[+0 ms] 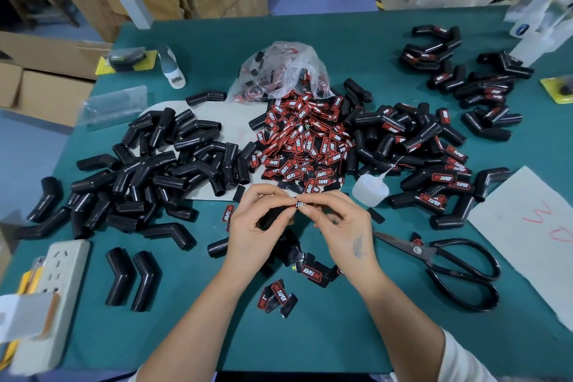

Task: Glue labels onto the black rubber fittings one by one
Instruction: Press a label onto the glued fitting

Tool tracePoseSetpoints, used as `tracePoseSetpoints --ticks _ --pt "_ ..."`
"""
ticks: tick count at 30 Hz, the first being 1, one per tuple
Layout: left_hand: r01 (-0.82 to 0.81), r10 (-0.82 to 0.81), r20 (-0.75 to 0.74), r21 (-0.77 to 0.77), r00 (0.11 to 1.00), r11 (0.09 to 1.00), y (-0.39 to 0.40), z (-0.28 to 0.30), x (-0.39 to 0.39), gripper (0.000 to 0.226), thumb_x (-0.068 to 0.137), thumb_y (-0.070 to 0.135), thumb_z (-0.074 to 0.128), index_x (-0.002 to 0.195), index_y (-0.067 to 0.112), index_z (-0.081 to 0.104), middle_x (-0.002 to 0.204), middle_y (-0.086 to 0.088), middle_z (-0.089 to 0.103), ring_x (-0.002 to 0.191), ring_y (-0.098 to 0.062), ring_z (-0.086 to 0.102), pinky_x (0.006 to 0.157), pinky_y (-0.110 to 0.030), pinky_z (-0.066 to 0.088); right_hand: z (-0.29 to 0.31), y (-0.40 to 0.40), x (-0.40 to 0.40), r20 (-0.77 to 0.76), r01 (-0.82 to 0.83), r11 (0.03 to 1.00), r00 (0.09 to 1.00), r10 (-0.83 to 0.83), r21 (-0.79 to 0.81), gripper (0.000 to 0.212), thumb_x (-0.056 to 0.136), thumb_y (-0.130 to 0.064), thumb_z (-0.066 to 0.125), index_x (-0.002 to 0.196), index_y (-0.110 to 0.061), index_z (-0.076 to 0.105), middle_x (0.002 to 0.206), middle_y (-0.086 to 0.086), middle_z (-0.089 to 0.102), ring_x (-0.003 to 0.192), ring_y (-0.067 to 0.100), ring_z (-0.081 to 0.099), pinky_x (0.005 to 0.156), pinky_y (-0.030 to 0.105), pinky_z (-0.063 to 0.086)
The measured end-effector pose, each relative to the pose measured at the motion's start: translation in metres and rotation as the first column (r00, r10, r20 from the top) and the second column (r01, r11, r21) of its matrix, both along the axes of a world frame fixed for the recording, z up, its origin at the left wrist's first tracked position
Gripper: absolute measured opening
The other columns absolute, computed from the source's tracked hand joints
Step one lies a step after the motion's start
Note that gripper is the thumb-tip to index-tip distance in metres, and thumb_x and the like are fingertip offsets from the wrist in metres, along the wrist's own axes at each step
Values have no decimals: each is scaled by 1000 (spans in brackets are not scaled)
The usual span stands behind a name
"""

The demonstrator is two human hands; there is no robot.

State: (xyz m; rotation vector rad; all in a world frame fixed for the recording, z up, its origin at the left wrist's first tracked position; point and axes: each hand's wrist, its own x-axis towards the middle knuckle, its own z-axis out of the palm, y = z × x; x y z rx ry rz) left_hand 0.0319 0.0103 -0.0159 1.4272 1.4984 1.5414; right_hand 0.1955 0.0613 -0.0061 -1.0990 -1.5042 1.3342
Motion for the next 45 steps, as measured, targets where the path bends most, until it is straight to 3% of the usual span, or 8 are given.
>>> tracePoseSetpoints --ticks 7,13,19,24,31,37,42,45 --pt "-1 0 -58 -18 998 1000 1 -3 -1 13 96 21 74 107 18 80 112 0 61 102 -27 67 84 -60 59 -3 1 1 -2 22 1000 1000 -22 5 27 93 -13 79 100 -38 82 101 -13 74 88 14 71 71 44 59" --pt "-12 11 -49 -24 999 1000 1 -1 1 14 95 20 74 105 14 81 111 -1 61 102 -27 67 82 -59 60 -2 0 2 -14 26 1000 1000 -26 -4 27 93 -11 78 99 -37 82 102 -12 75 91 15 72 73 49 59" --pt "-6 7 29 -39 1000 999 0 4 3 11 95 6 76 105 8 80 111 -2 62 102 -25 68 79 -45 65 4 -1 2 -27 14 1000 1000 -15 -26 26 94 -12 78 99 -37 83 102 -10 76 94 17 72 76 55 58" --pt "0 9 149 -61 989 998 -1 6 4 16 94 5 73 108 8 80 114 -3 63 107 -24 68 83 -34 64 8 0 5 -59 -3 996 998 -2 -91 23 94 -17 78 102 -38 82 105 -9 77 95 14 72 79 45 60" --pt "-4 12 135 -58 991 998 -2 7 3 18 95 4 72 110 10 80 114 -4 64 109 -26 68 83 -35 64 8 2 6 -66 -12 991 998 3 -134 21 93 -18 80 101 -37 82 99 -7 78 91 9 71 77 31 58" --pt "3 9 142 -84 990 996 -3 7 2 18 95 -1 70 109 6 80 115 -4 65 109 -26 68 84 -37 64 7 0 4 -50 -47 988 998 40 -150 22 95 -18 78 105 -37 82 93 -8 77 79 9 65 72 53 56" --pt "4 9 150 -88 989 996 -3 9 5 24 95 -11 68 111 3 78 115 -6 64 108 -23 68 86 -37 64 8 1 5 -70 -38 987 997 27 -159 19 96 -16 77 106 -31 83 96 -8 79 84 6 70 75 28 58" --pt "-9 23 162 -89 987 996 -2 11 6 25 94 -15 66 111 0 77 114 -6 64 107 -18 68 86 -33 63 9 0 4 -88 -35 986 996 21 -161 18 96 -14 76 107 -27 83 97 -8 79 87 5 70 75 23 55"
